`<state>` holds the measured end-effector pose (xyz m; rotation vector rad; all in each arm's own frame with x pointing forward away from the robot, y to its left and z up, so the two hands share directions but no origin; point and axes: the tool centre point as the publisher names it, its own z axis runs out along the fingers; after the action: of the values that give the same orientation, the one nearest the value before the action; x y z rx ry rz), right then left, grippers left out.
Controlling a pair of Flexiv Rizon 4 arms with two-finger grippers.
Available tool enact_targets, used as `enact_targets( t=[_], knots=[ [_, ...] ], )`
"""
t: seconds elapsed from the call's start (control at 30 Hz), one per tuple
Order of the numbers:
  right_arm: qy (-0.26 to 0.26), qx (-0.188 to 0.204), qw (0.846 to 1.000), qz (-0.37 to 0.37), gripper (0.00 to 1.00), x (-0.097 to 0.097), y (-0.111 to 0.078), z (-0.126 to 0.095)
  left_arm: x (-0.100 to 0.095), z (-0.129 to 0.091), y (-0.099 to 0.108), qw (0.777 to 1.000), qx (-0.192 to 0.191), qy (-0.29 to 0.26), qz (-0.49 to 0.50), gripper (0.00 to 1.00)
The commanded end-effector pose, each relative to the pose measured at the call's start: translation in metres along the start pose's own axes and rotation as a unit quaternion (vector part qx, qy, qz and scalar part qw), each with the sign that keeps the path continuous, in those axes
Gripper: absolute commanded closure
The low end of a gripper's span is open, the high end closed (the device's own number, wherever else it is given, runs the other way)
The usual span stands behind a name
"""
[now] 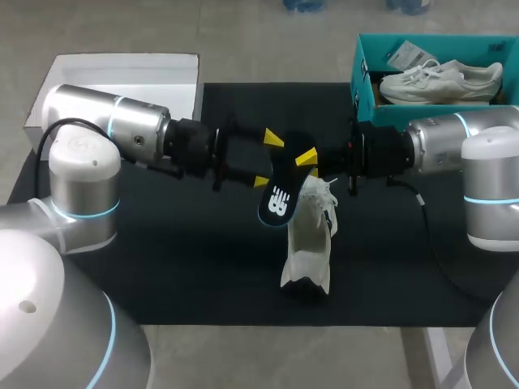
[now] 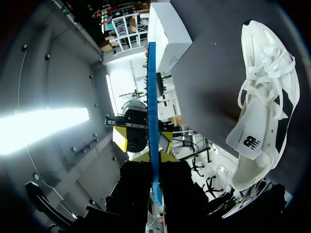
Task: Take the shoe out of the shoebox, open the shoe tongue, remove and reinsert the insole, then place the shoe into the shoebox
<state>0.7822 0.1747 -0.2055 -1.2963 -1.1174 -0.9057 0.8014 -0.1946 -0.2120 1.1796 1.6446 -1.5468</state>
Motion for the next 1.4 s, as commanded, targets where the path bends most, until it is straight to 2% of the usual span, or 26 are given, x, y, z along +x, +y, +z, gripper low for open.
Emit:
enact_targets(
  t=[0.03,0.57,0.87,0.9,0.93,0.97,1.1,1.13,1.17,1.23,1.3,1.4],
  knots=[
    [-0.001,-0.001,1.0,0.0,1.0,0.0,0.0,0.001,0.005,0.001,0.0,1.0,0.001,-0.002,0.0,1.0],
    [-0.001,-0.001,1.0,0.0,1.0,0.0,0.0,0.001,0.001,0.012,0.001,1.0,0.012,0.002,0.002,1.0],
    [-0.001,-0.001,1.0,0.0,1.0,0.0,0.0,0.001,0.006,0.011,0.0,1.0,0.014,0.005,0.007,1.0],
    [-0.001,-0.001,1.0,0.0,0.53,0.0,0.0,0.001,0.007,0.009,0.0,1.0,0.013,0.005,0.007,1.0],
    [-0.001,-0.001,1.0,0.0,0.0,0.0,0.0,0.001,0.008,0.008,-0.001,1.0,0.013,0.005,0.008,1.0],
    [0.003,-0.008,1.0,-0.008,0.0,0.0,-0.003,-0.005,0.008,0.006,-0.001,1.0,0.012,0.004,0.008,1.0],
    [-0.036,-0.038,0.998,-0.045,0.0,0.006,-0.017,-0.031,0.011,-0.002,-0.003,1.0,0.009,0.003,0.008,1.0],
    [-0.056,-0.049,0.996,-0.048,0.0,0.01,-0.021,-0.038,0.012,-0.003,-0.004,1.0,0.009,0.003,0.007,1.0],
    [-0.115,-0.069,0.991,-0.021,0.0,0.013,-0.024,-0.044,0.013,-0.005,-0.004,1.0,0.008,0.003,0.007,1.0],
    [-0.164,-0.076,0.983,-0.036,0.0,0.026,-0.031,-0.052,0.016,-0.009,-0.006,1.0,0.008,0.003,0.007,1.0],
    [-0.237,-0.093,0.966,-0.03,0.0,0.035,-0.034,-0.055,0.017,-0.011,-0.006,1.0,0.007,-0.002,0.005,1.0],
    [-0.356,-0.136,0.924,-0.027,0.0,0.047,-0.039,-0.058,0.019,-0.015,-0.007,1.0,0.007,-0.004,0.004,1.0]
  ],
)
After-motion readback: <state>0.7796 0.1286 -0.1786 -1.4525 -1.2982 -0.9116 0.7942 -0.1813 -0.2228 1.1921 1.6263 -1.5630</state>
